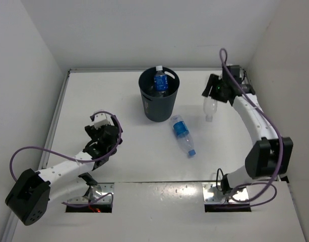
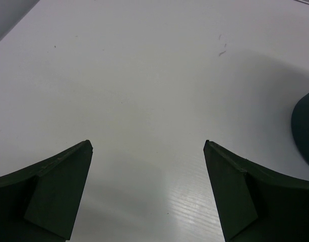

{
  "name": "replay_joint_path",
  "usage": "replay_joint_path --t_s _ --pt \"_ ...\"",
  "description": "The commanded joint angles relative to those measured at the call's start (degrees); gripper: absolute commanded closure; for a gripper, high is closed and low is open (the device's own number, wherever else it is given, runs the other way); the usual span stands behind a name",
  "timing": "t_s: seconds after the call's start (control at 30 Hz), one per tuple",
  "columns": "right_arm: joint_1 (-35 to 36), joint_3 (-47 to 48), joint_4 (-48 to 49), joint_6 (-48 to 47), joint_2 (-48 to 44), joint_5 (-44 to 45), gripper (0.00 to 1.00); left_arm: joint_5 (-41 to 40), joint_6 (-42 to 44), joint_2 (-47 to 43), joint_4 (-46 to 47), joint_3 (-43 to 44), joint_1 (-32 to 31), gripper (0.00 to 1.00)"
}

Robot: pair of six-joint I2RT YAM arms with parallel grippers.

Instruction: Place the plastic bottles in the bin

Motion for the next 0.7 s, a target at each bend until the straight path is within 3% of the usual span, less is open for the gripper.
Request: replay_joint_path --t_s 0.0,0.13,0.23,0.3,0.5,0.67 --pt "-0.3 7.2 3.8 2.4 -6.1 -1.3 0.54 -0.1 0.4 -1.3 2.1 -0.6 -0.6 0.01" --pt "1.6 10.8 12.9 3.0 -8.0 -5.6 0.57 -0.1 0.4 -1.3 2.1 -0.6 -0.6 0.01" --pt "7.1 10.2 24.5 3.5 -8.0 -7.0 0.58 -0.1 0.4 -1.3 2.1 -0.6 -1.2 0.01" --pt "13.2 10.2 30.6 2.1 -6.5 -3.4 0.58 -0.1 0.4 -1.3 2.1 -0.6 -1.2 0.01" --pt "25.1 15.7 35.2 -5.4 2.7 3.0 0.61 -0.1 0.9 -1.8 2.6 -1.1 -1.7 0.01" --pt "29.3 16.5 38.9 -10.2 7.4 10.5 0.61 0.4 1.4 -1.8 2.6 -1.1 -1.7 0.01"
